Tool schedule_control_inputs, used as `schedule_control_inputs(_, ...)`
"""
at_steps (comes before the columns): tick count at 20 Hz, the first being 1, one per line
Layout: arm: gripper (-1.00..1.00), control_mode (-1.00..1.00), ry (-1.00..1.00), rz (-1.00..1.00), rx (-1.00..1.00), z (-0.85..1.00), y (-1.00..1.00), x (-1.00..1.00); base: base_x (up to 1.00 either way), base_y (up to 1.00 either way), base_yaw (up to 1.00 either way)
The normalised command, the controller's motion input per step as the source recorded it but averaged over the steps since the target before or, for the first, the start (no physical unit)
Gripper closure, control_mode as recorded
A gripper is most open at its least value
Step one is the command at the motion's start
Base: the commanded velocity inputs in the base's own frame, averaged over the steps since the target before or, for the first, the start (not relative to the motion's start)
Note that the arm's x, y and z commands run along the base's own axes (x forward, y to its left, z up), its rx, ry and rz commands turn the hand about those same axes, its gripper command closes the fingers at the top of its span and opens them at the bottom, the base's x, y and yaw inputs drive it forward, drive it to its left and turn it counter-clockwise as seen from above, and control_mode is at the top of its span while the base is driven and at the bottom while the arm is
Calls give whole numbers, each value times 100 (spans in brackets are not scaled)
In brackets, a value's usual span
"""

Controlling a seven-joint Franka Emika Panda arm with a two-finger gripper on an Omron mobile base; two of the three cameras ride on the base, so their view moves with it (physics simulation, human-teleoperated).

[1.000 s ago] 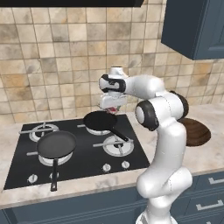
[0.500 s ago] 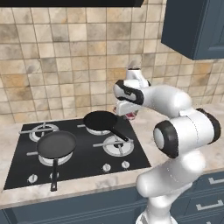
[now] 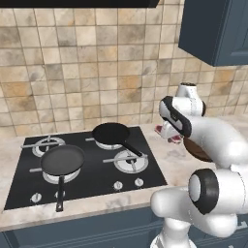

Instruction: Place one of the steaks on the plate and the other in the bowl. Then place the bowl in the fridge.

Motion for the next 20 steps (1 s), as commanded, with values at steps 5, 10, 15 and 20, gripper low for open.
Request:
schedule_control_inputs(5,100,-100,11,-14,0,0,-100,-19,0,0,0)
schedule_control_inputs(10,100,-100,21,-19,0,0,-100,0,0,0,0)
schedule_control_inputs(15,100,-100,15,-20,0,-20,-96,0,0,0,0)
schedule_control_inputs(20,100,-100,0,-2,0,-13,-35,12,0,0,0)
